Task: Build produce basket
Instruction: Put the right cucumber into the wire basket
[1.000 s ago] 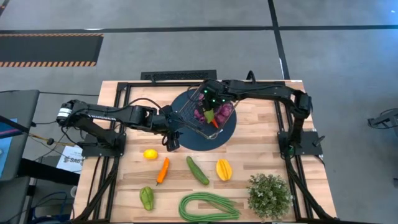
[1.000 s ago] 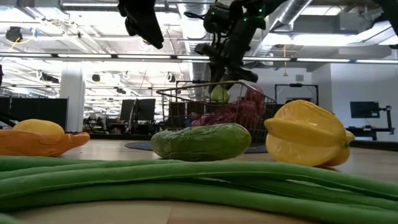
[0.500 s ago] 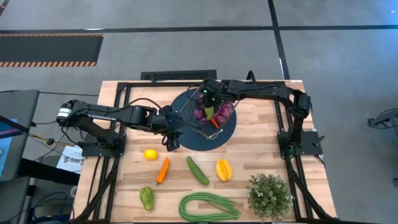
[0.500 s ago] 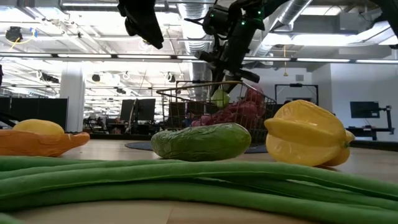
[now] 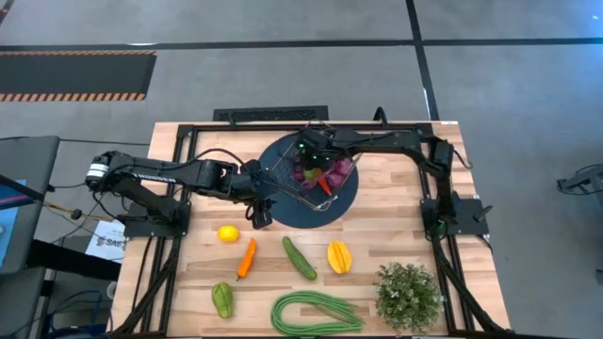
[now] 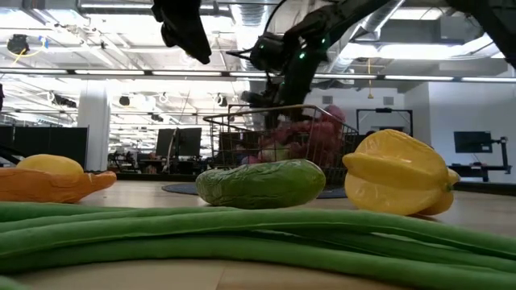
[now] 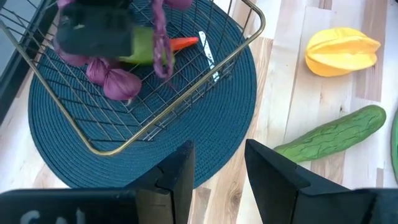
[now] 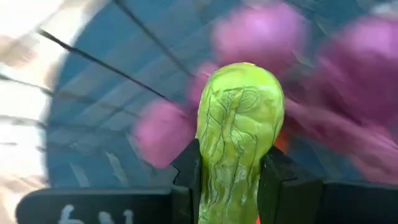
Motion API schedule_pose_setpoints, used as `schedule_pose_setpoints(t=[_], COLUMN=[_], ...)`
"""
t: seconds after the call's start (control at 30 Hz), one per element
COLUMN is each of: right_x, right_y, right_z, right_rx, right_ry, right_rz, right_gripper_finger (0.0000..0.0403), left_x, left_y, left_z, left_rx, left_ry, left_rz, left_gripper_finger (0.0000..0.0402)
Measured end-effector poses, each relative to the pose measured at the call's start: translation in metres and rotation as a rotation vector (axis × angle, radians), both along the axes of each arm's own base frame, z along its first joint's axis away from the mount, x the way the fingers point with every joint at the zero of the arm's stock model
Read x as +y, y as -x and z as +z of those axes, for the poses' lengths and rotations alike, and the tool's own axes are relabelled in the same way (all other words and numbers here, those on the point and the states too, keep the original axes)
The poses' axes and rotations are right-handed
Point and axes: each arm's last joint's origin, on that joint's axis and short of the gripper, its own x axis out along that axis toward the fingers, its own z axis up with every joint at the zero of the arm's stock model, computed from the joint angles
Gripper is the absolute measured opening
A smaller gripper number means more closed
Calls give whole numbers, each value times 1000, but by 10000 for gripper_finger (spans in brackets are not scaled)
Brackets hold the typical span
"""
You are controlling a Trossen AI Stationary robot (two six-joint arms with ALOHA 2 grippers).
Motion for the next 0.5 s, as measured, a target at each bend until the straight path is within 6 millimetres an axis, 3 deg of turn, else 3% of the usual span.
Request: schedule_pose_setpoints(t=[0.27, 0.5], right_x=[4, 8], right_y=[-4, -7], right_z=[-7, -4], right_rx=[9, -15], right_ry=[-9, -39], right_rz=[35, 71], right_gripper_finger=[106, 252], left_x=[0, 0], left_y=[1, 1], left_z=[0, 0], left_rx=[10, 10], left_ry=[3, 3], left_rz=[-1, -2], left_gripper_finger=[130, 130])
